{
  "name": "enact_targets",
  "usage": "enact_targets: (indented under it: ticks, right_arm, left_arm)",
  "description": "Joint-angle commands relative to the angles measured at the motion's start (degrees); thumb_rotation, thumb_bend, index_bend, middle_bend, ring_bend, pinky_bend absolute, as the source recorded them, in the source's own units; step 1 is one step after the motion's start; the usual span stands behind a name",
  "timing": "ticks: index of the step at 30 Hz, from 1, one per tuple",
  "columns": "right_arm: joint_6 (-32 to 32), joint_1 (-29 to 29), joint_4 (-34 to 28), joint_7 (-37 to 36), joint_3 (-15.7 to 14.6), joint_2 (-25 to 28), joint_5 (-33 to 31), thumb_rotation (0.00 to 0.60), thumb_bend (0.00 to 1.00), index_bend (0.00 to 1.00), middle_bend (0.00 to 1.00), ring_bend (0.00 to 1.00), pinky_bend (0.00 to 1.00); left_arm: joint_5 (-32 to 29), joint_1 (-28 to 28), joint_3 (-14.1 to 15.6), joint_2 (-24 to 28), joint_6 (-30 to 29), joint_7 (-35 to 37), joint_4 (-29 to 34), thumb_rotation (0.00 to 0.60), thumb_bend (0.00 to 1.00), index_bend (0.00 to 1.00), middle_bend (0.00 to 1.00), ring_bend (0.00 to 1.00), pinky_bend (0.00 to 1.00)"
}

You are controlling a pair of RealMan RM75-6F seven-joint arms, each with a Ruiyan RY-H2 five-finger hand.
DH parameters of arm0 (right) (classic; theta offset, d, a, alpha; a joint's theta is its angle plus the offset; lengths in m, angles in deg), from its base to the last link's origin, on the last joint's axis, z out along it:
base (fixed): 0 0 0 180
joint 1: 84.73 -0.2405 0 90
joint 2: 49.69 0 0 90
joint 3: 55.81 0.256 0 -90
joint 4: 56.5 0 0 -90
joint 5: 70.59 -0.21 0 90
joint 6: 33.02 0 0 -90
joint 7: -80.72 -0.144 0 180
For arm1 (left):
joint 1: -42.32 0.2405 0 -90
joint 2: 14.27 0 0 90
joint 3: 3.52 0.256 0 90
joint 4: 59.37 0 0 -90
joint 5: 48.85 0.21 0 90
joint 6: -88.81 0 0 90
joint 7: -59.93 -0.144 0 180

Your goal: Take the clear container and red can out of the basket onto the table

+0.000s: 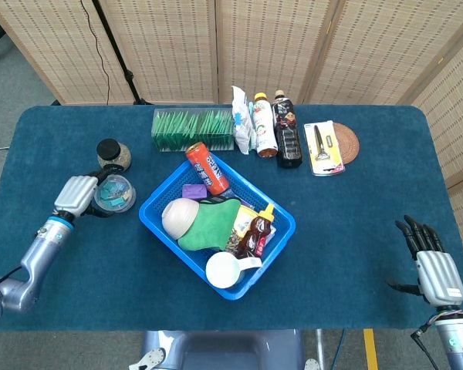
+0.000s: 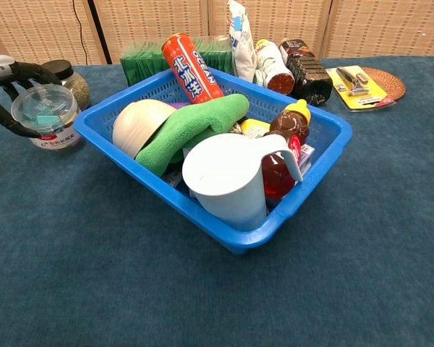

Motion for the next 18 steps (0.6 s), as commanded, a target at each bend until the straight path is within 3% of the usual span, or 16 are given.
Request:
enact_targets:
  ticks: [1, 3, 4, 12, 15, 18]
  right_arm:
    - [-0.01, -0.01, 0.07, 0.05, 0.04, -0.02, -0.12, 0.6, 0.0, 0.0, 0.0, 0.0, 0.0]
    - [-0.08, -0.04, 0.12, 0.04, 0.08, -0.05, -0.23, 0.6, 0.0, 0.0, 0.0, 0.0, 0.0]
    - [-0.13, -0.06, 0.15, 0.04, 0.09, -0.05, -0.3, 0.6, 0.0, 0.0, 0.0, 0.0, 0.0]
    - [-0.63, -0.22, 0.21, 0.01, 0.25, 0.0, -0.96, 0.6, 0.0, 0.0, 0.0, 0.0, 0.0]
    - [-0.55, -0.2, 0.15, -0.12, 0.2, 0.05, -0.8, 0.6, 0.0, 0.0, 0.0, 0.0, 0.0]
    - [-0.47, -0.18, 0.1, -0.27, 0.23, 0.12, -0.8, 0.6, 0.0, 0.0, 0.0, 0.0, 0.0]
  left_arm:
    - [0.56, -0.59, -0.27, -2.22, 1.34, 1.0, -2.59, 0.6, 0.31, 0.15, 0.2, 0.18, 0.25]
    - [0.89, -1.01, 0.1, -2.69, 3.03, 1.57, -3.08, 0.6, 0.3, 0.02, 0.04, 0.03, 0.07]
    - [1.43, -1.26, 0.4, -2.51, 3.92, 2.38, -2.88, 0.6, 0.3, 0.0, 0.0, 0.0, 0.01]
    - [9.21, 1.02, 0.12, 4.07, -8.82, 5.12, 6.64, 0.6, 0.29, 0.0, 0.0, 0.0, 0.0]
    - [10.26, 0.96, -0.81, 6.2, -11.37, 1.99, 10.06, 0.6, 0.29, 0.0, 0.0, 0.0, 0.0]
    - [11.49, -0.53, -2.6, 7.51, -13.25, -5.9, 12.89, 0.6, 0.29, 0.0, 0.0, 0.0, 0.0]
